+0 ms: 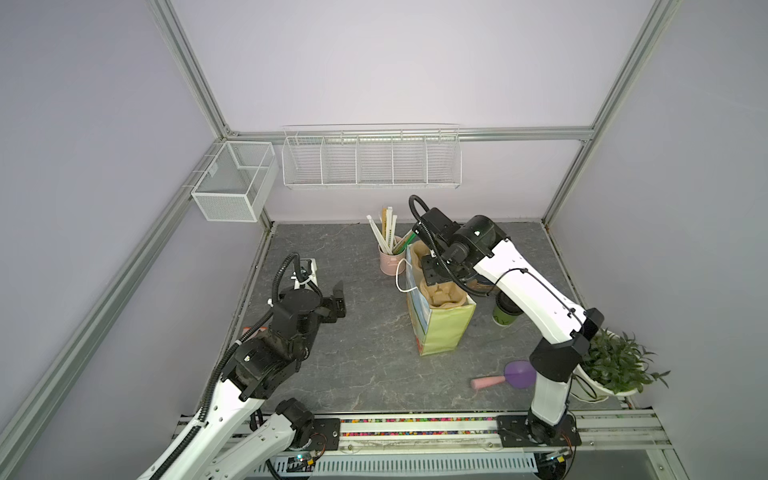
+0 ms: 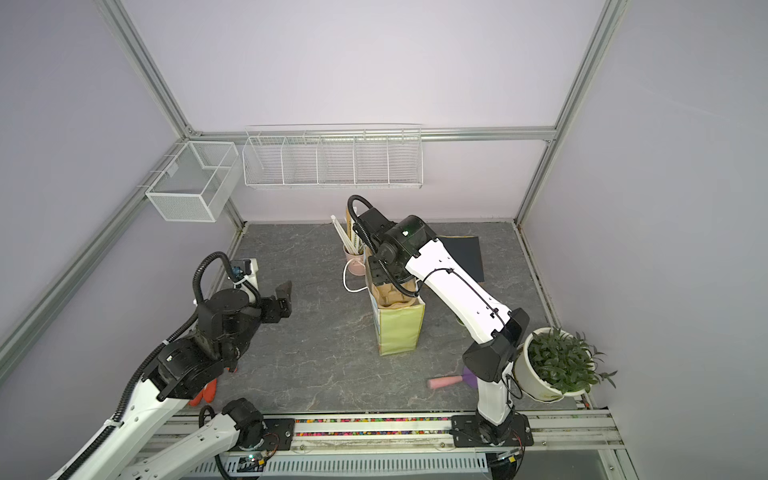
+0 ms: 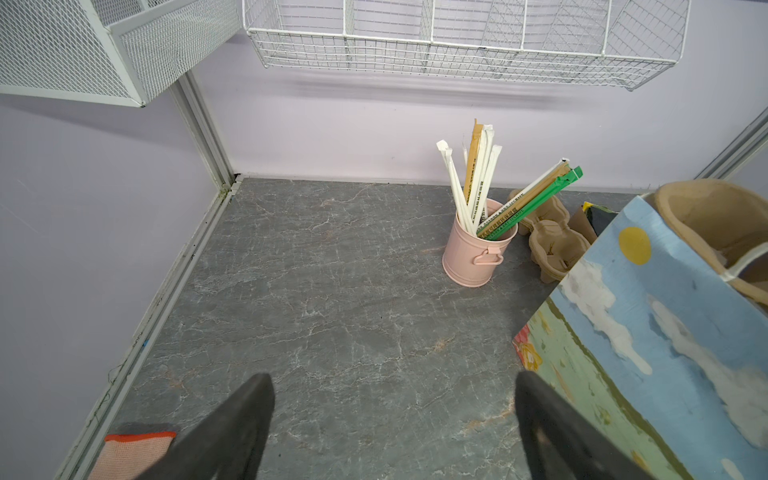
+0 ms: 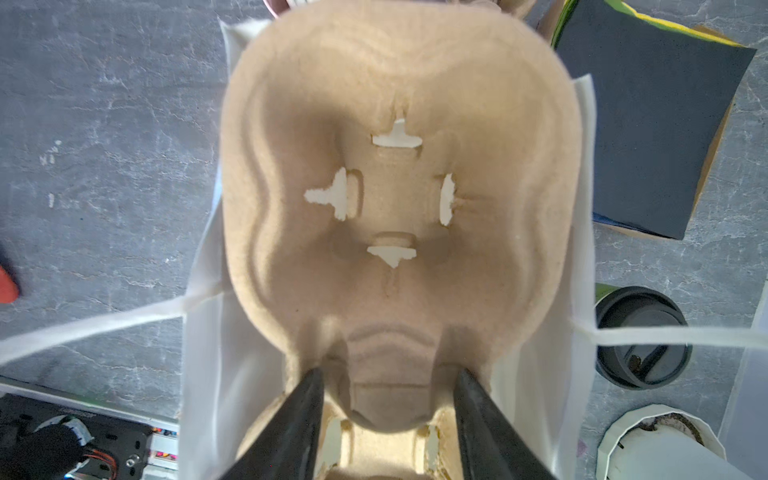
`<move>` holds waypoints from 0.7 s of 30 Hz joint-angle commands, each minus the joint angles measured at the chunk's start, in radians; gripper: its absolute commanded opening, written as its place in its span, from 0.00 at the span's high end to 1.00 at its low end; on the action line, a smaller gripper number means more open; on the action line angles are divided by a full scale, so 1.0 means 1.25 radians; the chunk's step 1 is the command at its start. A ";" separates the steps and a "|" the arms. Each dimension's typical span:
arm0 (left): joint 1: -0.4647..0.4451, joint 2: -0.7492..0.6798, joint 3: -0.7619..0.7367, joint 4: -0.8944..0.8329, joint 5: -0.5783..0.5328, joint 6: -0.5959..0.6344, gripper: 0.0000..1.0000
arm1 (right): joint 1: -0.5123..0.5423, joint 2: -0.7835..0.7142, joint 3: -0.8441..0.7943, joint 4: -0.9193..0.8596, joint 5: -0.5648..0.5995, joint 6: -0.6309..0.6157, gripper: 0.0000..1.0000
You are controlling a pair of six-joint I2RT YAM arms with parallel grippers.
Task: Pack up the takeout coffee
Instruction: 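Lower the pulp carrier into the bag opening with the right gripper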
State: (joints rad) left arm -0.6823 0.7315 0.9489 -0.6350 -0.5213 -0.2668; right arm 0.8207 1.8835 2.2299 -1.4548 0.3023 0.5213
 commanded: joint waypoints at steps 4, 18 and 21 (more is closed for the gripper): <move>0.003 0.001 0.001 -0.016 0.008 0.017 0.09 | 0.001 -0.023 0.067 -0.021 0.003 -0.009 0.46; 0.003 0.006 0.001 -0.017 0.007 0.018 0.09 | -0.025 0.066 0.099 0.073 0.000 -0.035 0.62; 0.003 0.007 0.000 -0.017 0.011 0.018 0.09 | -0.032 0.087 0.092 0.076 0.015 -0.046 0.63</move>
State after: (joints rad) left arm -0.6823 0.7391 0.9489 -0.6357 -0.5148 -0.2569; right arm 0.7925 1.9530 2.3413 -1.3705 0.2981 0.4847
